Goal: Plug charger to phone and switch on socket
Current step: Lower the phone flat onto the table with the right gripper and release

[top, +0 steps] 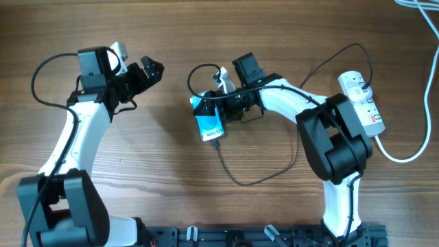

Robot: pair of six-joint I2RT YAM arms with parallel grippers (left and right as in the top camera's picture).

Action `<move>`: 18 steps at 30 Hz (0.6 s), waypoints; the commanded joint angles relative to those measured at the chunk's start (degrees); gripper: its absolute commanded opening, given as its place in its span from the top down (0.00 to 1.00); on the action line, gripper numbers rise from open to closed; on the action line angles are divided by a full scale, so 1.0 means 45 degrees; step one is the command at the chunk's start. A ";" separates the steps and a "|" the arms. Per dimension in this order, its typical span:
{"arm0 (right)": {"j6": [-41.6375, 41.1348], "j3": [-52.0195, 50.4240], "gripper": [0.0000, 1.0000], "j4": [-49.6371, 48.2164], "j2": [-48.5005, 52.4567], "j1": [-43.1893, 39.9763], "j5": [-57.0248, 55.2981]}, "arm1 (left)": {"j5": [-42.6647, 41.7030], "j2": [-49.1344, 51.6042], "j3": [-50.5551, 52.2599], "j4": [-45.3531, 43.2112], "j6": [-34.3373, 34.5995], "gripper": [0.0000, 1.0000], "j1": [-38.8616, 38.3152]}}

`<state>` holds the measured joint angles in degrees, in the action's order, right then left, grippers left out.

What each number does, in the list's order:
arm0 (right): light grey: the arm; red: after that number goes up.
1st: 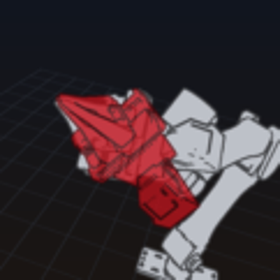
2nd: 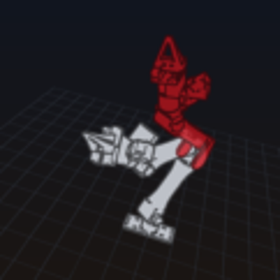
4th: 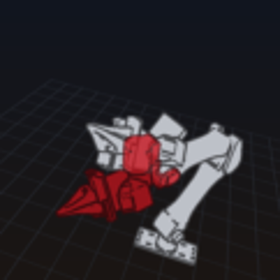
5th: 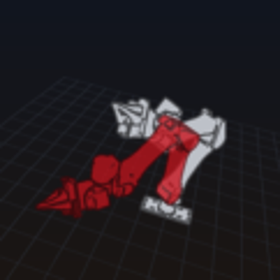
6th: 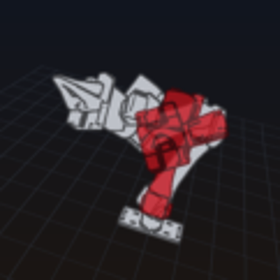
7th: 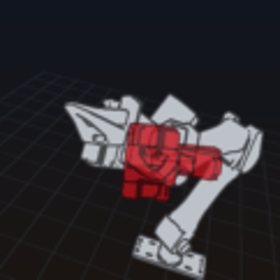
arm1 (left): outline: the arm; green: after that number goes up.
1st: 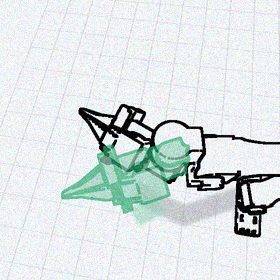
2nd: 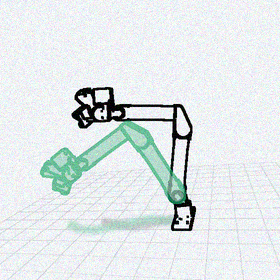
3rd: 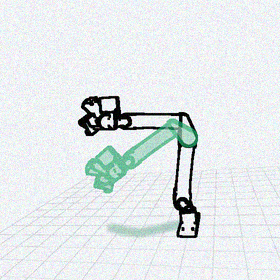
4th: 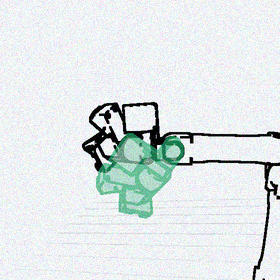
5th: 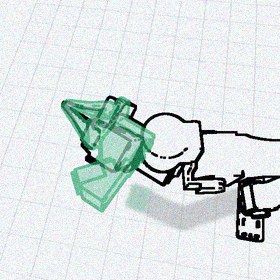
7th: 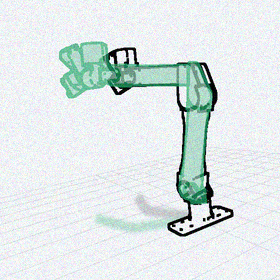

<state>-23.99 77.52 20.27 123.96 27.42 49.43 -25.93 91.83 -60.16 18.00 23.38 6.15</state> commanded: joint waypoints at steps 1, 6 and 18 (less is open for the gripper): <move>-0.0413 -0.0471 0.00 0.0369 0.0763 -0.0068 -0.3400 | 0.0117 -0.0044 -0.0010 -0.0024 -0.0112 0.00 0.0029; -0.1355 -0.0471 0.00 0.0767 0.0612 -0.0049 -0.4813 | 0.0117 -0.0044 -0.0010 -0.0029 -0.0112 0.00 0.0029; -0.1666 -0.0442 0.00 0.1321 -0.0170 0.0865 -0.7703 | 0.0117 -0.0044 -0.0010 -0.0029 -0.0112 0.00 0.0029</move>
<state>-31.14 78.22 24.14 119.37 31.83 24.62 -25.93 91.83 -60.16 18.00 23.40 6.15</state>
